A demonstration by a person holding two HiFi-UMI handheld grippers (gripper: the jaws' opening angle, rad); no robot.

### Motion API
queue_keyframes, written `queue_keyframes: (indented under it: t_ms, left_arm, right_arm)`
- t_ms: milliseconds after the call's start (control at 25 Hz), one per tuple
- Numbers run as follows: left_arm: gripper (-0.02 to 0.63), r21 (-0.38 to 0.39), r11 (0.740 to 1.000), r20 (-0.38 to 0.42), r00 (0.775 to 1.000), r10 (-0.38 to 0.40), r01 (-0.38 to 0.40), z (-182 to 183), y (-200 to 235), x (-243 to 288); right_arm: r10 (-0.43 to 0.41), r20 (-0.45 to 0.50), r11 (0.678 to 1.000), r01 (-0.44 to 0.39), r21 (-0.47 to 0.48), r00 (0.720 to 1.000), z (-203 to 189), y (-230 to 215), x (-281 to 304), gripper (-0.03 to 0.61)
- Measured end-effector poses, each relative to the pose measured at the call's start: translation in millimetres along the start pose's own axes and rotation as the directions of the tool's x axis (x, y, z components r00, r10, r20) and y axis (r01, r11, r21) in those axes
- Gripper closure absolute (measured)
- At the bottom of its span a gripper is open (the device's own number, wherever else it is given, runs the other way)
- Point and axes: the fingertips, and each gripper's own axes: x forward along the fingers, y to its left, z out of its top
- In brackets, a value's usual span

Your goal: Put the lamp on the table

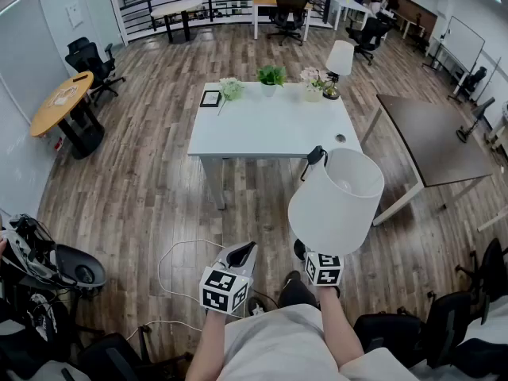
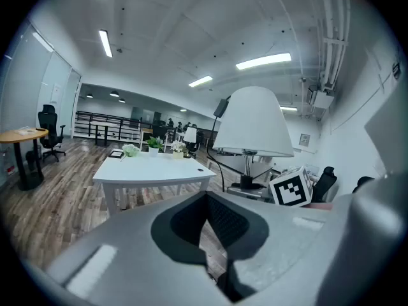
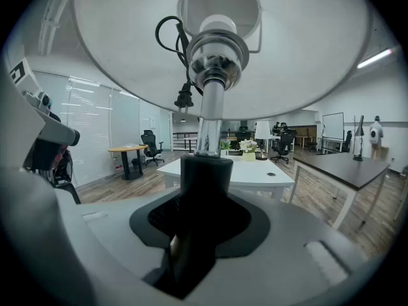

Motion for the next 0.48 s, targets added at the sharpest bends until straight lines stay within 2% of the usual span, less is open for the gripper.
queue_keyframes:
  t_ms: [160,280,400,480]
  left_arm:
    - [0.614,0.045,0.999,-0.023,1.0,0.0,0.001,28,24,33]
    - [0.614,0.082,0.996,-0.003,1.0,0.027,-0.027,82,44,68]
    - [0.614,0.042,0.997,0.06,0.996,0.065,-0.067,131,54,96]
    - [0.614,0.014,0.998,0.083,0.995,0.062,-0.063,141,49,110]
  right_arm:
    - [-0.027,0.033,1.0,0.026,0.009,0.999,25,-14,21,0.426]
    - [-0.041,0.09,0.999,0.038,0.033,0.995,63,-25,45,0.426]
    - [-0.056,0.115,0.996,0.048,0.071,0.992,89,-35,72,0.425]
    - [-0.064,0.115,0.994,0.053,0.093,0.991,94,-39,83,0.425]
